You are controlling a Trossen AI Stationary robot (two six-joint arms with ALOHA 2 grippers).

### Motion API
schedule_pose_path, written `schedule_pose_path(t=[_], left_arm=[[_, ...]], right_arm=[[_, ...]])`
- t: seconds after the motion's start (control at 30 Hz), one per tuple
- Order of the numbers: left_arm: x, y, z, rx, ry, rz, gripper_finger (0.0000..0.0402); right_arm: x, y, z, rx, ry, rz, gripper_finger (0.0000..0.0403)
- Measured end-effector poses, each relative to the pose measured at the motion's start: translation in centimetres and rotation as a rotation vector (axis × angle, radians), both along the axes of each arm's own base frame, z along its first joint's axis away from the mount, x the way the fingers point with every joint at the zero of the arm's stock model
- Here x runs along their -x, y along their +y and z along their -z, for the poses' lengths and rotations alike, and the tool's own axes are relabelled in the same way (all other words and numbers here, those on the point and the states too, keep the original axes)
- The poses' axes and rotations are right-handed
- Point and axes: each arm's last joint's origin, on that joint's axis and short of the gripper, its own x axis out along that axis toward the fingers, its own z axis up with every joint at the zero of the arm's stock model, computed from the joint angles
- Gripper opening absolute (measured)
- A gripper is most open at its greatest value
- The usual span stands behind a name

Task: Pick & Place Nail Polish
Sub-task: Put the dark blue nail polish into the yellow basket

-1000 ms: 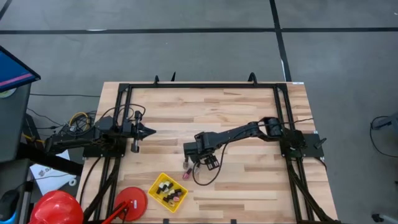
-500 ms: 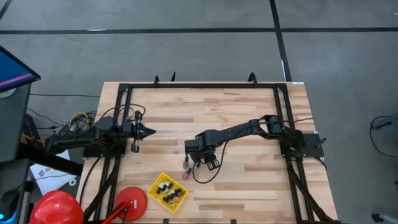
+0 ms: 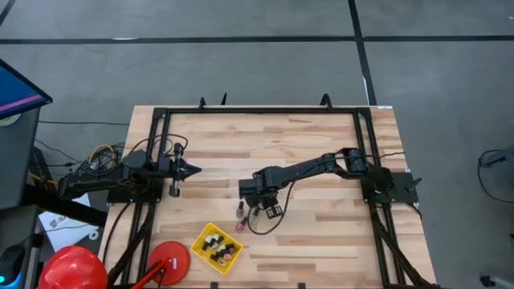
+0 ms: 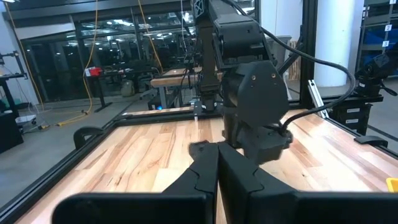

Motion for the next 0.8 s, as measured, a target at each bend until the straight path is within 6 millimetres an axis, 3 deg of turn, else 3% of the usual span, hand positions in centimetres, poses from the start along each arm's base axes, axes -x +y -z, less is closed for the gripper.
schedule_pose_path(t=[0.23, 0.43, 0.63, 0.8], left_arm=[[0.0, 0.0, 0.0, 0.000, 0.000, 0.000, 0.0001], [0.0, 0.0, 0.0, 0.000, 0.000, 0.000, 0.0001], [0.0, 0.0, 0.0, 0.000, 0.000, 0.000, 0.0001], [0.0, 0.0, 0.0, 0.000, 0.000, 0.000, 0.0001]], right_arm=[[1.0, -0.4, -6.9, 0.024, -0.191, 0.072, 0.0103], [0.5, 2.3, -11.7, -0.048, -0.513, 0.025, 0.0117], [-0.6, 6.9, -12.6, -0.093, -0.730, -0.149, 0.0111], [-1.5, 9.9, -11.0, -0.102, -0.800, -0.243, 0.0112]])
